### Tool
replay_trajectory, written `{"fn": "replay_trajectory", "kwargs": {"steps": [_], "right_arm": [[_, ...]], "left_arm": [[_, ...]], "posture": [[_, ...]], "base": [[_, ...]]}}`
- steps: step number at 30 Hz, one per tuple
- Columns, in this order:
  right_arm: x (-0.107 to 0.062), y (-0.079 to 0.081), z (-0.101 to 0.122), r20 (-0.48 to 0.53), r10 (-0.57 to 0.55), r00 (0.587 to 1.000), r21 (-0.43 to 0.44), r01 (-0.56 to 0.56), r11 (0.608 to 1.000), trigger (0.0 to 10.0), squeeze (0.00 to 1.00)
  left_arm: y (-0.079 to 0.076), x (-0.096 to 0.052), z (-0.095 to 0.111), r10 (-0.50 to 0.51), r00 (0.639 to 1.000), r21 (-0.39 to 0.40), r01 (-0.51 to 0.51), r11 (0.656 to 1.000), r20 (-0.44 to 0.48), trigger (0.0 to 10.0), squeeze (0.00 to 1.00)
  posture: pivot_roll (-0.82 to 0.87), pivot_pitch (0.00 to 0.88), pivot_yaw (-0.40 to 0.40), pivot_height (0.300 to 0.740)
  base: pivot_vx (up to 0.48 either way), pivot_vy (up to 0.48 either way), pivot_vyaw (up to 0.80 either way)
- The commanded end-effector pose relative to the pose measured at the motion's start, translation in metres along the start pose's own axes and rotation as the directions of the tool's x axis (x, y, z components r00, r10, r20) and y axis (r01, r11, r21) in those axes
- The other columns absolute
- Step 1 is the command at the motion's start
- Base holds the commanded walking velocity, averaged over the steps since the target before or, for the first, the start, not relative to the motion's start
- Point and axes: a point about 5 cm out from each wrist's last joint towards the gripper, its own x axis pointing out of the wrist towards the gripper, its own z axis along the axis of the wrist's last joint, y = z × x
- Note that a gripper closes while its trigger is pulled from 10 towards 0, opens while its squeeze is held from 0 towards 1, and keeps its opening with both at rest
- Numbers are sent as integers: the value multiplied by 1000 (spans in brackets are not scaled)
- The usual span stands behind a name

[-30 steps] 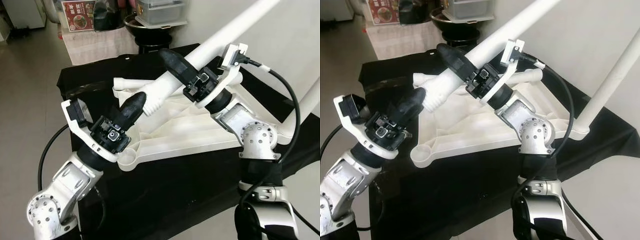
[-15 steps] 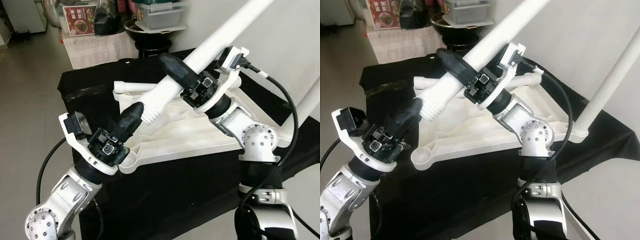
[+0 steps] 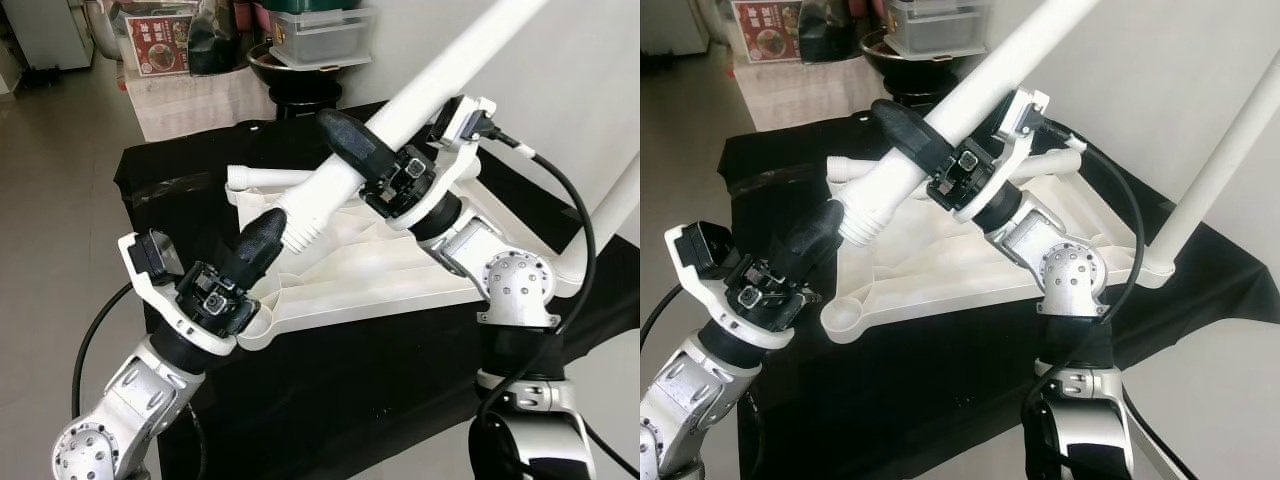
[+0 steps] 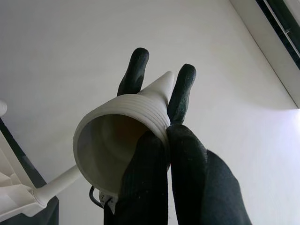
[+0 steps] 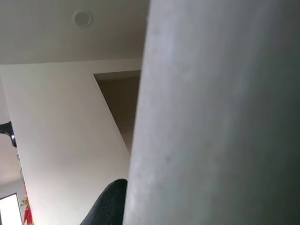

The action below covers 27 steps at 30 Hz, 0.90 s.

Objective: Building children table

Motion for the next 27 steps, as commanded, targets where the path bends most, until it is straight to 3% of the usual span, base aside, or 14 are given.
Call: {"fn": "replay_trajectory", "kwargs": {"steps": [1, 2, 3, 4, 5, 14, 15, 18, 21, 22, 23, 24, 25, 27], "right_arm": [[4, 3, 1, -11, -20, 1000, -54, 20, 998, 0, 0], [4, 3, 1, -11, -20, 1000, -54, 20, 998, 0, 0], [4, 2, 2, -4, -30, 1000, -58, 30, 998, 0, 0], [4, 2, 2, -4, -30, 1000, -58, 30, 998, 0, 0], [4, 1, 3, 3, -38, 999, -62, 38, 997, 0, 0], [4, -7, 10, 26, -139, 990, -185, 141, 973, 0, 0], [2, -16, 17, 42, -222, 974, -276, 225, 935, 0, 0], [-2, -28, 24, 57, -321, 945, -385, 318, 867, 0, 0], [-3, -30, 26, 55, -343, 938, -423, 333, 843, 0, 0], [-9, -39, 27, 28, -420, 907, -557, 364, 747, 0, 0], [-12, -43, 27, 12, -451, 892, -616, 362, 700, 0, 0], [-12, -43, 27, 12, -451, 892, -616, 362, 700, 0, 0], [-17, -47, 25, -9, -491, 871, -682, 354, 639, 0, 0], [-21, -51, 24, -12, -522, 853, -712, 359, 604, 0, 0]], "left_arm": [[5, -2, 1, 56, 998, 50, -56, 997, 7, 588, 0], [5, -2, 1, 56, 998, 50, -56, 997, 7, 588, 0], [7, -3, 2, 72, 997, 76, -72, 994, 11, 6549, 0], [7, -3, 2, 72, 997, 76, -72, 994, 11, 6549, 0], [9, -3, 3, 90, 996, 89, -91, 992, 20, 10000, 1000], [12, -8, 9, 115, 993, 109, -118, 987, 34, 10000, 1000], [13, -12, 13, 130, 991, 137, -132, 982, 29, 10000, 1000], [13, -18, 16, 155, 988, 175, -156, 972, 19, 10000, 1000], [14, -20, 17, 166, 986, 188, -166, 968, 16, 10000, 1000], [17, -28, 23, 219, 976, 244, -216, 946, 12, 10000, 1000], [19, -31, 25, 241, 971, 267, -234, 935, 9, 10000, 1000], [19, -31, 25, 241, 971, 267, -234, 935, 9, 10000, 1000], [21, -34, 27, 277, 961, 306, -266, 914, 6, 10000, 1000], [23, -38, 30, 314, 949, 335, -298, 894, 8, 10000, 1000]], "posture": [[26, 66, -10, 740], [26, 66, -10, 740], [26, 66, -10, 740], [26, 66, -10, 740], [27, 67, -11, 740], [28, 70, -12, 740], [30, 72, -13, 740], [30, 73, -11, 740], [30, 73, -11, 740], [31, 74, -11, 740], [31, 74, -11, 740], [31, 74, -11, 740], [34, 76, -11, 740], [33, 79, -9, 740]], "base": [[0, 0, 0], [0, 0, 0], [0, 0, 0], [0, 0, 0], [0, 0, 0], [0, 0, 0], [0, 0, 0], [0, 0, 0], [0, 0, 0], [0, 0, 0], [0, 0, 0], [0, 0, 0], [0, 0, 0], [0, 0, 0]]}}
